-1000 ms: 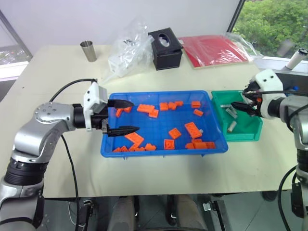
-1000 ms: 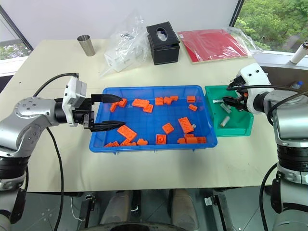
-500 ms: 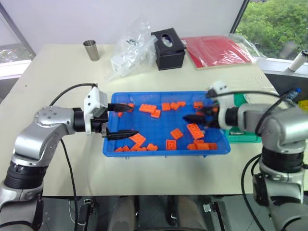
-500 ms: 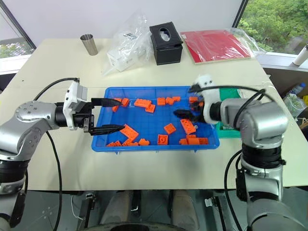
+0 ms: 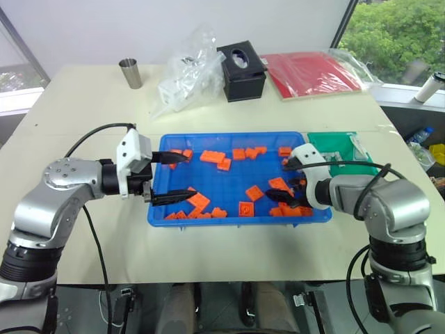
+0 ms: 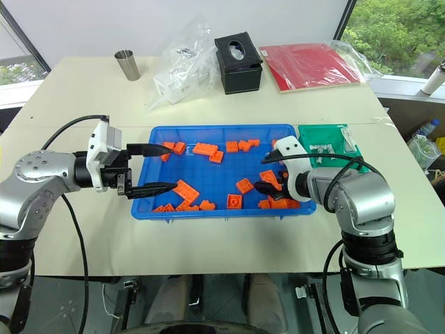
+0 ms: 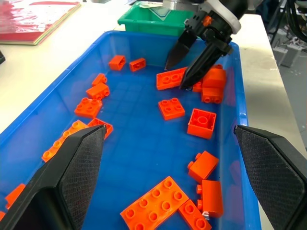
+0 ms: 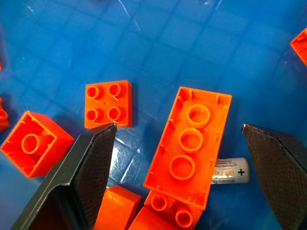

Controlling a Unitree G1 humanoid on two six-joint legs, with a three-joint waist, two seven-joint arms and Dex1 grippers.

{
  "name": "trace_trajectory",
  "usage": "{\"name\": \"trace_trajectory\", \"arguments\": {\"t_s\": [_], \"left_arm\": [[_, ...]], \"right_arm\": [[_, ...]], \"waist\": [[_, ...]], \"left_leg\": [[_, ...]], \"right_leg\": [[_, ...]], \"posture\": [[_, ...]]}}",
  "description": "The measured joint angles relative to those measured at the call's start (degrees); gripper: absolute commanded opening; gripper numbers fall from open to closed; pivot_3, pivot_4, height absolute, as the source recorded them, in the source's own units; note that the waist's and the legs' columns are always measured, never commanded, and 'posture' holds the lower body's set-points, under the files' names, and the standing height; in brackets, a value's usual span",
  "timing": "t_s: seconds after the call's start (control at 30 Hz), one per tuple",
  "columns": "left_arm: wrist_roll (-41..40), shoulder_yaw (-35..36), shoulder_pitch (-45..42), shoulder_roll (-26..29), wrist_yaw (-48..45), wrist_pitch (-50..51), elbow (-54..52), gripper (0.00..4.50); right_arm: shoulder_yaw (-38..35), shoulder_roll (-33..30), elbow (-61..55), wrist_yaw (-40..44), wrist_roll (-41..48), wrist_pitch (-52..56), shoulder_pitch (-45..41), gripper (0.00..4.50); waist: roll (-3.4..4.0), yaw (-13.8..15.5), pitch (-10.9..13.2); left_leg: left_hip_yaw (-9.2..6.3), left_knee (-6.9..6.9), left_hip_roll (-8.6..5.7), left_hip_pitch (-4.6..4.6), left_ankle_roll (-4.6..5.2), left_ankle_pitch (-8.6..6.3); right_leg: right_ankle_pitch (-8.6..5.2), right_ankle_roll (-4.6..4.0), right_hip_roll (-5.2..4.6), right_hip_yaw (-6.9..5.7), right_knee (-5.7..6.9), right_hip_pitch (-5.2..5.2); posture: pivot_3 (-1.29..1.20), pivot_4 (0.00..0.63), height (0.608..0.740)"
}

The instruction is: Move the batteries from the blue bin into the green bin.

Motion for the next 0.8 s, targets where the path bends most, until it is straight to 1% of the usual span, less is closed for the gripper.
{"name": "trace_trajectory", "arguments": {"t_s": [0.07,0.1,0.17,0.3,0.33,0.43,0.5,0.63,0.7,0.73,0.77,0.8], "left_arm": [[0.0,0.0,-0.04,0.0,0.0,0.0,0.0,4.5],[0.0,0.0,-0.06,0.0,-0.01,0.0,0.0,4.5],[0.0,-0.01,-0.12,-0.01,-0.07,0.01,0.01,4.5],[0.0,-0.03,-0.87,-0.02,-0.27,0.01,0.04,4.5],[0.0,-0.05,-0.9,-0.03,-0.34,0.01,0.04,4.5],[0.0,-0.16,-0.96,-0.07,-0.74,0.02,0.09,4.5],[-0.04,-0.26,-1.11,-0.15,-0.9,0.05,0.07,4.5],[-0.12,-0.88,-1.77,-0.79,-1.02,0.05,0.02,4.5],[-0.13,-1.59,-2.36,-1.26,-1.07,0.05,0.04,4.5],[-0.14,-2.05,-2.63,-1.46,-1.13,0.05,0.08,4.5],[-0.14,-2.18,-2.79,-1.53,-1.15,0.05,0.12,4.5],[-0.13,-2.21,-2.83,-1.54,-1.17,0.05,0.22,4.5]], "right_arm": [[1.07,-0.05,0.12,-0.33,-0.1,-1.34,0.73,4.33],[1.34,-0.15,0.43,-0.41,-0.15,-2.26,0.93,4.1],[1.49,-0.31,1.1,-0.98,-0.33,-4.0,1.55,3.48],[2.12,-0.46,1.9,-1.31,-0.44,-6.69,2.38,1.49],[2.36,-0.63,2.29,-1.43,-0.56,-7.56,2.39,1.24],[3.43,-0.31,4.0,-1.7,-0.78,-9.61,1.41,1.25],[4.77,1.1,5.54,-1.87,-0.92,-11.69,-1.4,1.25],[8.75,6.56,9.58,-1.89,-1.5,-17.43,-9.56,1.25],[10.15,9.35,11.28,-1.89,-1.47,-18.99,-11.89,1.25],[11.33,11.86,13.45,-1.92,-1.44,-19.92,-13.29,1.75],[12.25,12.63,14.44,-1.9,-1.41,-20.18,-13.61,2.27],[12.88,12.9,15.2,-1.76,-1.44,-20.41,-13.65,2.57]], "waist": [[0.0,-0.01,0.0],[0.0,-0.01,0.0],[0.0,-0.02,0.0],[0.0,-0.09,0.0],[0.0,-0.1,0.0],[0.0,-0.17,0.0],[0.0,-0.36,0.0],[0.01,-0.57,0.0],[0.0,-0.47,0.0],[0.0,-0.21,0.0],[0.0,-0.02,0.0],[-0.01,0.1,0.0]], "left_leg": [[0.0,0.0,0.0,0.0,0.0,0.0],[0.0,0.0,0.0,0.0,0.0,0.0],[0.0,0.0,0.0,0.0,0.0,0.0],[0.01,0.0,0.0,0.01,0.0,0.0],[0.01,0.0,0.0,0.01,0.0,0.0],[0.01,0.0,0.0,0.01,0.0,0.0],[0.01,-0.01,0.02,0.03,0.0,0.0],[0.0,-0.06,0.1,0.04,0.0,0.0],[-0.01,-0.07,0.11,0.04,0.0,0.0],[-0.01,-0.06,0.1,0.02,0.0,0.0],[-0.01,-0.04,0.09,-0.02,0.0,0.0],[-0.01,-0.02,0.07,-0.03,0.0,0.0]], "right_leg": [[0.0,0.0,0.0,0.0,0.0,0.0],[0.0,0.0,0.0,0.0,0.0,0.0],[0.0,0.0,0.0,0.0,0.0,0.0],[0.0,0.01,0.0,0.0,0.0,0.0],[0.0,0.01,0.0,0.0,0.0,0.0],[0.0,0.01,0.01,0.0,0.01,0.0],[0.0,0.01,0.05,0.01,0.02,-0.02],[0.01,0.01,0.16,0.01,0.06,-0.06],[0.01,0.01,0.17,0.0,0.07,-0.05],[0.01,0.01,0.17,0.0,0.07,-0.05],[0.01,0.01,0.13,-0.01,0.06,-0.05],[0.01,0.02,0.1,-0.02,0.04,-0.03]], "posture": [[0.0,0.15,0.736],[0.0,0.15,0.736],[0.0,0.15,0.736],[0.0,0.15,0.736],[0.0,0.15,0.736],[0.0,0.15,0.736],[0.0,0.15,0.736],[0.0,0.15,0.736],[0.0,0.15,0.736],[0.0,0.15,0.736],[0.0,0.15,0.736],[0.0,0.15,0.736]]}}
